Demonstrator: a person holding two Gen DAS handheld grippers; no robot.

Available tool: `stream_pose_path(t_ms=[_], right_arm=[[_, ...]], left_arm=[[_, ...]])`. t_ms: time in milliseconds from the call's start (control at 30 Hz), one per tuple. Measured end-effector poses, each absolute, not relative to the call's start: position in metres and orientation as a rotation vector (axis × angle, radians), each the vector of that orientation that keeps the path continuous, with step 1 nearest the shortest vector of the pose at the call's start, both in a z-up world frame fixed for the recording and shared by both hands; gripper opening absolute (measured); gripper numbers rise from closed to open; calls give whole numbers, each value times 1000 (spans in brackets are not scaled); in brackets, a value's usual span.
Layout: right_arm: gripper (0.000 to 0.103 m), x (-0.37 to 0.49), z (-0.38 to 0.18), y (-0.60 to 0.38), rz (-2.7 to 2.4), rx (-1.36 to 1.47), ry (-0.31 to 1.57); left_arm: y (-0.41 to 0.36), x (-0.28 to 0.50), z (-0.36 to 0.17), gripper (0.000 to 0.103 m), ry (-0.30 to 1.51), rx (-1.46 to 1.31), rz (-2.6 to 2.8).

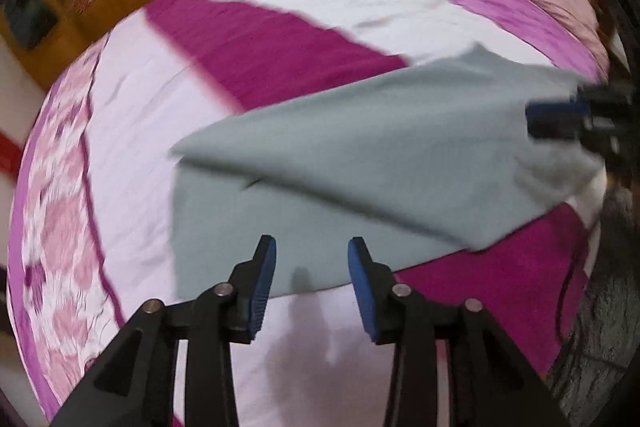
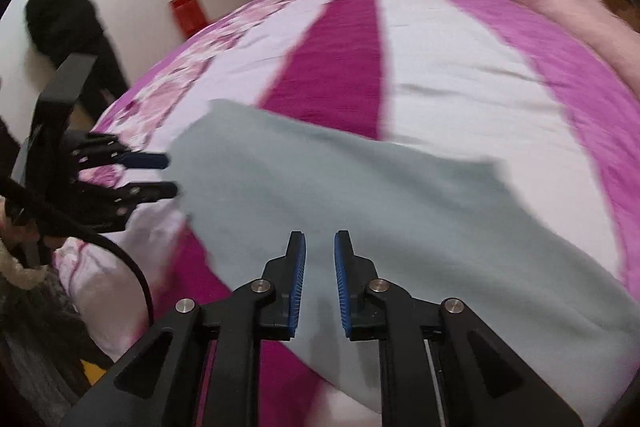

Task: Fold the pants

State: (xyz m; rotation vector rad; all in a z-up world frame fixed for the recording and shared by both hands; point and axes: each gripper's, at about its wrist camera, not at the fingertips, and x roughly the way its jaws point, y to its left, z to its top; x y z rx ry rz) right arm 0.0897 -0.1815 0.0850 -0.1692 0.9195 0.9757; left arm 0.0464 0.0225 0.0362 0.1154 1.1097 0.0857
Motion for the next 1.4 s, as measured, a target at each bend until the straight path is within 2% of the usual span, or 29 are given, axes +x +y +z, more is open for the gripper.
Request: stream_pose_path(t_ms=[200, 367, 567, 733, 1067, 1100, 1133, 1400], right_arm=[[14, 58, 88, -80, 1086, -295, 868], [14, 47, 91, -5, 1066, -506, 775], [14, 57, 68, 53, 1115, -619, 821], [14, 51, 62, 54, 1031, -783, 663], [13, 63, 42, 69, 1100, -809, 734], [5, 64, 42, 71, 1094, -813, 736], [2, 64, 42, 73, 1078, -817, 734], [2, 60, 73, 81, 1114, -702, 865]], left_arm=[[88, 33, 23, 39, 1088, 14, 98], [113, 23, 20, 39, 1072, -68, 76], [132, 23, 11, 39, 1084, -122, 96], [151, 17, 17, 39, 1060, -169, 95], [166, 13, 28, 40, 1046, -290, 60], [165, 13, 29, 40, 1045, -280, 59], [165, 13, 30, 40, 1043, -267, 60], [177, 18, 24, 39, 1081, -272, 87]])
